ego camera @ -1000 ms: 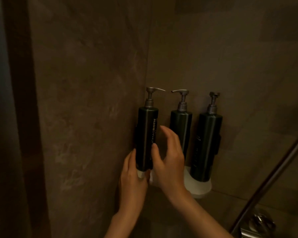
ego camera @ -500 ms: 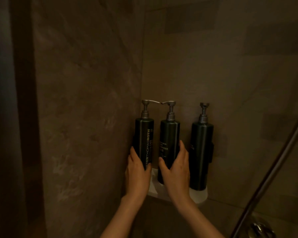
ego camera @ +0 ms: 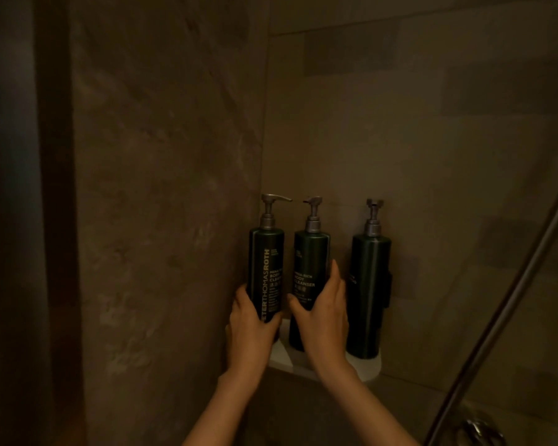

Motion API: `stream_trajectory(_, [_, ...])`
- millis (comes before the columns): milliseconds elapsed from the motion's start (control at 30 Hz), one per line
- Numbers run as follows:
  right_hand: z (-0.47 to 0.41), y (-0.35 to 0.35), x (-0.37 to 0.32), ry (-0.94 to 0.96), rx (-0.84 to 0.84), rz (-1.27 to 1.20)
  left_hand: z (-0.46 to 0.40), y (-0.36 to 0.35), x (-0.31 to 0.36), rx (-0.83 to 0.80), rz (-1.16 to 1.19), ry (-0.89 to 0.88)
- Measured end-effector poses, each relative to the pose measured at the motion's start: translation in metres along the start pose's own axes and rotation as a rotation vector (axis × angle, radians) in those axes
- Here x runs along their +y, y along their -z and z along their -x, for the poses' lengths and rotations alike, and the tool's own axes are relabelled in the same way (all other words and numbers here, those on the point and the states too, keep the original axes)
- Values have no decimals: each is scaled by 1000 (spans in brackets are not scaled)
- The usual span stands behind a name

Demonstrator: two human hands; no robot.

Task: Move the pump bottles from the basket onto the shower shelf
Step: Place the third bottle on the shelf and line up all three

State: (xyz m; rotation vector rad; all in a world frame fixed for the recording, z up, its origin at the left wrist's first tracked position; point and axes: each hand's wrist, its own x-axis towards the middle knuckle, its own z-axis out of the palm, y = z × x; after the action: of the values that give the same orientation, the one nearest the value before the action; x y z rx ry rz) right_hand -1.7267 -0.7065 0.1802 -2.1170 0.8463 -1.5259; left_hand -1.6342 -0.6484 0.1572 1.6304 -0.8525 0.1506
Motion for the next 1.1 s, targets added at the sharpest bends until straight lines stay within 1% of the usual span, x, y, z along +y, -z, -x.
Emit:
stream_trajectory(67, [-1, 1, 3, -22, -4, 2, 0, 2, 1, 32, -19, -17])
stream_trajectory(100, [-1, 2, 4, -27, -6, -5, -1, 3, 1, 23, -18, -14])
stream_trajectory(233, [0, 6, 9, -39, -18, -37, -8, 6, 0, -84, 37, -8])
stream_trajectory(300, [2, 7, 12, -46, -27, -47, -5, 4, 1, -63, 51, -35])
stream_trajectory(433, [6, 7, 14, -54, -39, -35, 2, 1, 4, 50, 31, -66])
stream_trajectory(567, [9, 7, 12, -64, -57, -38, -1, 0, 2, 4, 59, -94])
stream_trajectory(733, [13, 8, 13, -62, -53, -23, -4, -3, 3, 26, 55, -99])
stream_trajectory(867, [15, 7, 12, -64, -73, -25, -9, -6, 1, -41, 108, -114])
stream_trajectory(1033, [17, 5, 15, -83, -78, -29, -6, -8, -2, 3, 144, -129])
stream_trajectory(1100, [19, 4, 17, -91, -80, -25, -8, -10, -4, -5, 165, -132])
